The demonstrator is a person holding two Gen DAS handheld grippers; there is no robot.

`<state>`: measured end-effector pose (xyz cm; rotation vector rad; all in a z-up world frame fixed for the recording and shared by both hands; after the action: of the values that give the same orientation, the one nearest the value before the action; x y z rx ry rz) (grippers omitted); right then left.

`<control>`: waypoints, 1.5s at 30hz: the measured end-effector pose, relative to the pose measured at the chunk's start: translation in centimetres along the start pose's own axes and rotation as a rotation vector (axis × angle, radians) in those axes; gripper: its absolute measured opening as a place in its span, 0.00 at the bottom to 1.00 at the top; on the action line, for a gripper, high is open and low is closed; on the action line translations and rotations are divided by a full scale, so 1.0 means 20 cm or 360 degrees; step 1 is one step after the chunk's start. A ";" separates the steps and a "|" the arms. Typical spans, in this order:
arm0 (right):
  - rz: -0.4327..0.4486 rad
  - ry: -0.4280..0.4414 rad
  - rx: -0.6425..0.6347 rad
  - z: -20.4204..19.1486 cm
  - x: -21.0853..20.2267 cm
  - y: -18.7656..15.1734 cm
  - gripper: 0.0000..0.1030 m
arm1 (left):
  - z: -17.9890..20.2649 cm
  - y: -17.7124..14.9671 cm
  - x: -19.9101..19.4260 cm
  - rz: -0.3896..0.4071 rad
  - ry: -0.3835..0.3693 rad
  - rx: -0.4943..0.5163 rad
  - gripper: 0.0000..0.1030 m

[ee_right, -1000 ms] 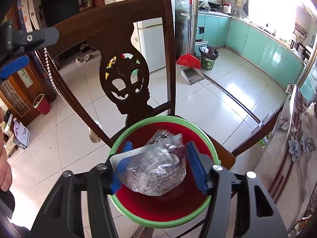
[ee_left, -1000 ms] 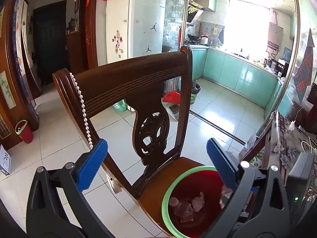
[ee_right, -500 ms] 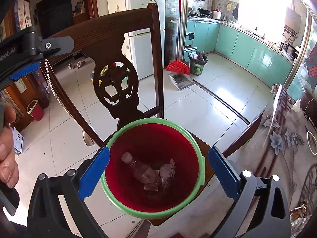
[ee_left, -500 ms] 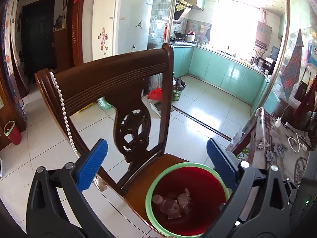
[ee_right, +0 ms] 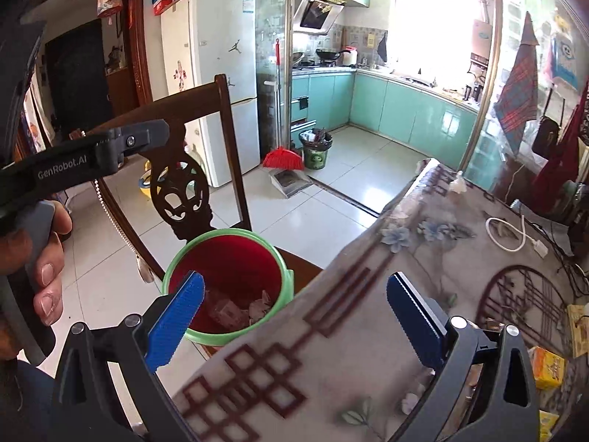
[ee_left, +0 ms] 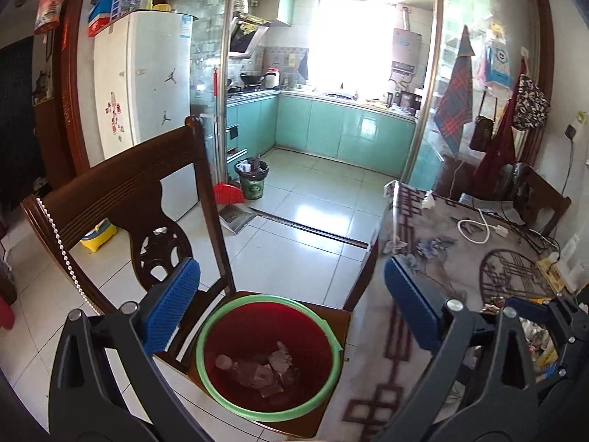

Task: Collect trash
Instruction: 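Move both tools back over the table toward the white-blue snack wrapper, then close the left tool on the white-blue snack wrapper and lift it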

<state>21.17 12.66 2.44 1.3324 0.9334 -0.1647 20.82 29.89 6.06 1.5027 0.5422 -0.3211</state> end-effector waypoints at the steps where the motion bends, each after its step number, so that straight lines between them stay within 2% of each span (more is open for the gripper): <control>1: 0.0013 -0.0029 0.0010 0.06 -0.06 -0.01 0.94 | 0.06 0.00 -0.02 -0.0004 -0.0030 0.0016 0.95; 5: 0.0062 -0.0122 0.0096 0.29 -0.27 -0.06 0.94 | 0.34 -0.06 -0.11 -0.0028 -0.0114 0.0124 0.95; 10: 0.0097 -0.0244 0.0229 0.62 -0.52 -0.20 0.94 | 0.66 -0.18 -0.23 -0.0070 -0.0244 0.0177 0.95; 16: 0.0088 -0.0360 0.0359 0.97 -0.74 -0.43 0.94 | 0.99 -0.41 -0.37 -0.0130 -0.0351 0.0242 0.95; 20: 0.0065 -0.0423 0.0423 1.15 -0.87 -0.61 0.94 | 1.14 -0.55 -0.42 -0.0201 -0.0353 0.0167 0.95; 23: 0.0044 -0.0462 0.0447 1.26 -0.94 -0.75 0.94 | 1.29 -0.67 -0.47 -0.0283 -0.0443 0.0230 0.95; 25: 0.0017 -0.0480 0.0451 1.33 -0.97 -0.84 0.94 | 1.40 -0.75 -0.50 -0.0316 -0.0469 0.0334 0.95; 27: -0.0015 -0.0503 0.0465 1.40 -0.98 -0.93 0.94 | 1.52 -0.85 -0.52 -0.0380 -0.0565 0.0412 0.95; 30: -0.0052 -0.0513 0.0538 1.51 -0.99 -1.05 0.94 | 1.67 -1.01 -0.54 -0.0494 -0.0694 0.0486 0.95; 35: -0.0070 -0.0503 0.0624 1.59 -1.00 -1.14 0.94 | 1.85 -1.19 -0.53 -0.0619 -0.0811 0.0572 0.95; 38: -0.0083 -0.0483 0.0648 1.62 -1.00 -1.15 0.94 | 1.91 -1.27 -0.52 -0.0625 -0.0804 0.0629 0.95; 42: -0.0085 -0.0480 0.0662 1.63 -1.01 -1.14 0.94 | 1.97 -1.38 -0.51 -0.0731 -0.0825 0.0709 0.95; 45: -0.0080 -0.0496 0.0641 1.64 -1.01 -1.14 0.94 | 1.98 -1.45 -0.47 -0.0758 -0.0748 0.0792 0.95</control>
<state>10.36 -30.38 -3.08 1.5952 0.6886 -0.6075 3.24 -12.30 -14.36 1.6792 0.4502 -1.2194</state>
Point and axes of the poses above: each gripper's, at about its wrist camera, not at the fingertips, and x roughly the way its jaws point, z to its right, y to its top, the point moved 7 cm from there along x, roughly the way its jaws point, and after that the axes turned 7 degrees about x, right-handed, at the moved point
